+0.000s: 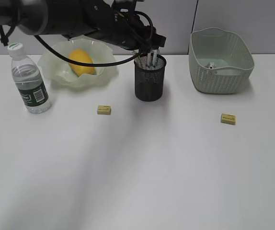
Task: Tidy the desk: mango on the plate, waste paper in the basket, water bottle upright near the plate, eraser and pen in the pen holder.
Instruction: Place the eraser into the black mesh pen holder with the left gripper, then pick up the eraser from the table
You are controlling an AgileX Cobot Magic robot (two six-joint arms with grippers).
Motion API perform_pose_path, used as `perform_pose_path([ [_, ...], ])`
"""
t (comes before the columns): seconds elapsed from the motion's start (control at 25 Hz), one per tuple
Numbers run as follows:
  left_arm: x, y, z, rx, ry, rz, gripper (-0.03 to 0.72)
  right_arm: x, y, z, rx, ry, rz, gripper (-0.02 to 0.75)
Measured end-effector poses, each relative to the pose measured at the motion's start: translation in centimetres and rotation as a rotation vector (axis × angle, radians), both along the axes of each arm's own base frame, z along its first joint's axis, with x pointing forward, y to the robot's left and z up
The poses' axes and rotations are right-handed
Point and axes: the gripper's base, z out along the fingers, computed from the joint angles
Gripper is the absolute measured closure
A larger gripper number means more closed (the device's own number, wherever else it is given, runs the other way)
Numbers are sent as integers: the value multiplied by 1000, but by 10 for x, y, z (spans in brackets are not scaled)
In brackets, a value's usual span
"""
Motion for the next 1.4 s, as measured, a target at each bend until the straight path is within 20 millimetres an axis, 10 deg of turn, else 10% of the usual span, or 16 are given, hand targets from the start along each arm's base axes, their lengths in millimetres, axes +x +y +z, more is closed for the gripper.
perform_pose_path([
  [0.76,-7,1,10,9,35,-30,216,0,0,0,0,0,0,279],
  [1.4,-78,41,72,344,384,-266,160,0,0,0,0,0,0,279],
])
